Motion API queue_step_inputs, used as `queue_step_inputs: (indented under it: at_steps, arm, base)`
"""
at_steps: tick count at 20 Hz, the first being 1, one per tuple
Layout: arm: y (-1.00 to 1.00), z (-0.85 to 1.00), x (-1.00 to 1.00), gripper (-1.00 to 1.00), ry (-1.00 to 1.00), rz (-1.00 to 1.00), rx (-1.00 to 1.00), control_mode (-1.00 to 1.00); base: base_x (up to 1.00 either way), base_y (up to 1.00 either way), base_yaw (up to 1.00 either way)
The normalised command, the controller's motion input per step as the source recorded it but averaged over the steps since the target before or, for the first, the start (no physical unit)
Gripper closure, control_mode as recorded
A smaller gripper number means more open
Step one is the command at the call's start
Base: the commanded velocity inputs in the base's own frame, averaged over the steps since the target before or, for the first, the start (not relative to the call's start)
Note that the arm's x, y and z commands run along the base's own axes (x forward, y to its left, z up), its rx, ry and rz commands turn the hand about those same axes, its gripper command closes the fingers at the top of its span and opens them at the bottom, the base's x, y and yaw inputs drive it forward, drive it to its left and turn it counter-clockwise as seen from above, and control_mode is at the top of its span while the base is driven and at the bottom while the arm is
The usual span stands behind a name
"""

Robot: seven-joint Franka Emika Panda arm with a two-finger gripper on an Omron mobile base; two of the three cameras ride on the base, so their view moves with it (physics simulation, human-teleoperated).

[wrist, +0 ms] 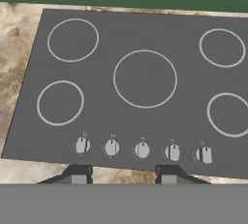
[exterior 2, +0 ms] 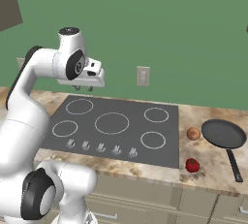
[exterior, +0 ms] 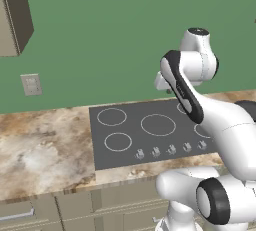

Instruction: Place the pan on the rear right burner on the stove. Then place the tomato and the onion in the pan and turn on the rear right burner.

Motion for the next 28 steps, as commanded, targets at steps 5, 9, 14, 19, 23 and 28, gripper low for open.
queue_step_inputs:
  at_steps: [5, 9, 14, 19, 23, 28]
  arm:
    - [-0.19, 0.00, 0.00, -1.00, 0.00, 0.00, 0.00, -1.00]
    - [-0.33, -0.01, 0.00, -1.00, 0.01, 0.00, 0.00, -1.00]
    - [-0.49, -0.07, -0.05, -1.00, 0.01, 0.00, 0.00, -1.00]
    - [-0.57, -0.07, -0.08, -1.00, 0.00, 0.00, -0.02, -1.00]
    - [-0.55, -0.09, -0.03, -1.00, 0.00, 0.00, -0.02, -1.00]
    - [-0.51, -0.11, -0.01, -1.00, 0.00, 0.00, -0.02, -1.00]
  base:
    - [0.00, 0.00, 0.00]
    - [0.00, 0.00, 0.00]
    - [0.00, 0.00, 0.00]
    - [0.00, 0.00, 0.00]
    - [0.00, 0.00, 0.00]
    - [0.00, 0.00, 0.00]
